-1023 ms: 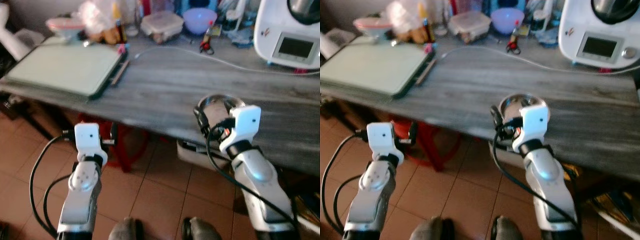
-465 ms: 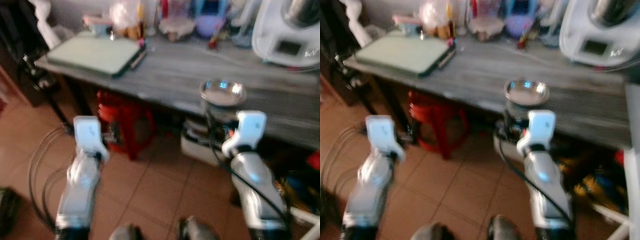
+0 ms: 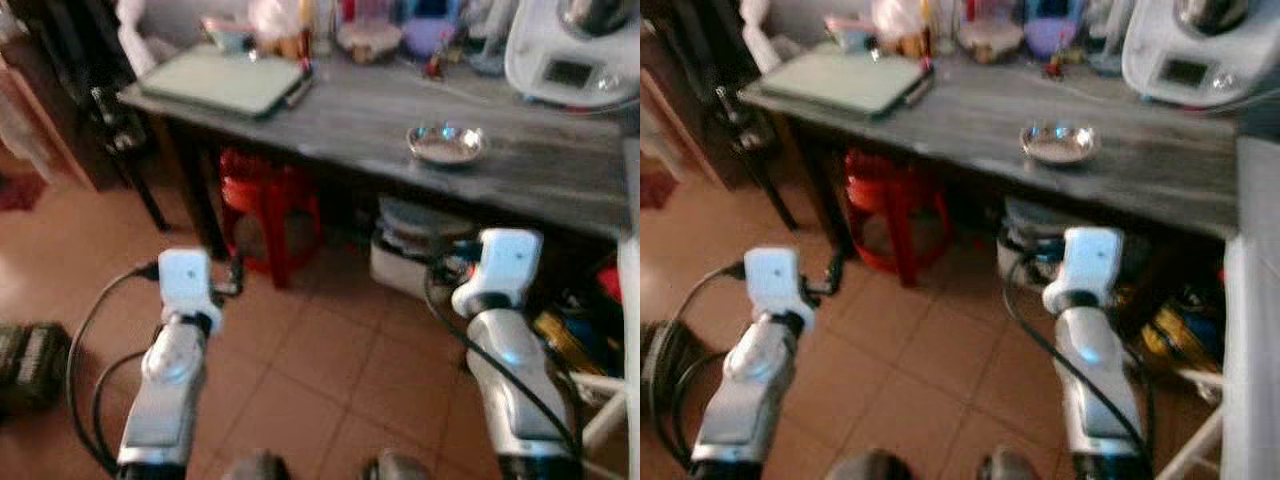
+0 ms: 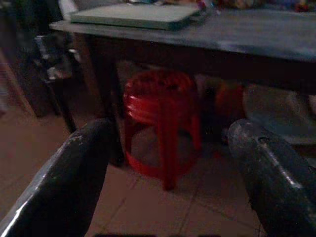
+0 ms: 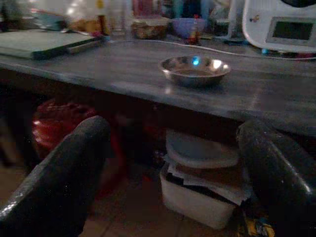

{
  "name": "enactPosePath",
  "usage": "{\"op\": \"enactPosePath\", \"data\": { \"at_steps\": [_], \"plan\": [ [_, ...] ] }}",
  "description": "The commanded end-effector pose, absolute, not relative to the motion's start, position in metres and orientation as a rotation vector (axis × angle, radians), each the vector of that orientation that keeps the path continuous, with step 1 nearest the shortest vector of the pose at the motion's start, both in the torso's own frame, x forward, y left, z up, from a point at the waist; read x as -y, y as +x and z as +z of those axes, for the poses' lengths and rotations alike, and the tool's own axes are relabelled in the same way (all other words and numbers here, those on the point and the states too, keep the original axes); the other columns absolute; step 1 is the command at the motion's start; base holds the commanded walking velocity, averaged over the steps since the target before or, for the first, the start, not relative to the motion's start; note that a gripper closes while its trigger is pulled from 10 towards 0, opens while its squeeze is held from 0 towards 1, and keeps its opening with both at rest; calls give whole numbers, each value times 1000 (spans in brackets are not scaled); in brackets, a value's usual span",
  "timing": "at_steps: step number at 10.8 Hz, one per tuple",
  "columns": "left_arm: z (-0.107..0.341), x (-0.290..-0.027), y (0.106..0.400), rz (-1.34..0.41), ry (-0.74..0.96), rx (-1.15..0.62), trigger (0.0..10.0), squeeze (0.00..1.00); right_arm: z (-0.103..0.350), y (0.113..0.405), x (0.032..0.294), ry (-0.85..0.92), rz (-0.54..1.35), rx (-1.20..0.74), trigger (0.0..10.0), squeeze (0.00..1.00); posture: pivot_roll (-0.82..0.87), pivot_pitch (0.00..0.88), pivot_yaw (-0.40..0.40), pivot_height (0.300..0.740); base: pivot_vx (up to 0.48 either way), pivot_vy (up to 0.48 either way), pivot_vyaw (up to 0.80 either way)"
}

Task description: Setting the table

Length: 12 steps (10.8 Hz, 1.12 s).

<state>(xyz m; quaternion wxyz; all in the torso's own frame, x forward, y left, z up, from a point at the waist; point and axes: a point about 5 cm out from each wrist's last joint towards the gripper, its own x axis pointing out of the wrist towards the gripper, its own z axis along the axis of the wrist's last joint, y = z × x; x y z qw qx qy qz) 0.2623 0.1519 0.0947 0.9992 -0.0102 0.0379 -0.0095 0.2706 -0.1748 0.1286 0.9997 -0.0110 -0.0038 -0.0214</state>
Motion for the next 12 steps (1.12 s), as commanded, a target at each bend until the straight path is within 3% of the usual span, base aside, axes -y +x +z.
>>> {"op": "enactPosePath", "data": {
  "at_steps": [1,4,8,12],
  "plan": [
    [95,-148,259,-49,-45,-75,10000,0,133,273,176,-34,-34,27,10000,0,-46,47,52,740,0,0,0],
    [101,-149,257,-92,-44,-49,10000,0,132,275,173,14,-24,16,10000,0,-42,50,53,740,0,0,-800],
    [103,-149,257,-101,-53,-46,10000,0,140,276,173,-12,2,48,10000,0,-52,57,52,740,0,-363,-767],
    [103,-149,259,-101,-44,-42,10000,0,145,279,169,-27,44,75,10000,0,-55,51,55,740,0,-386,0]
  ]
}}
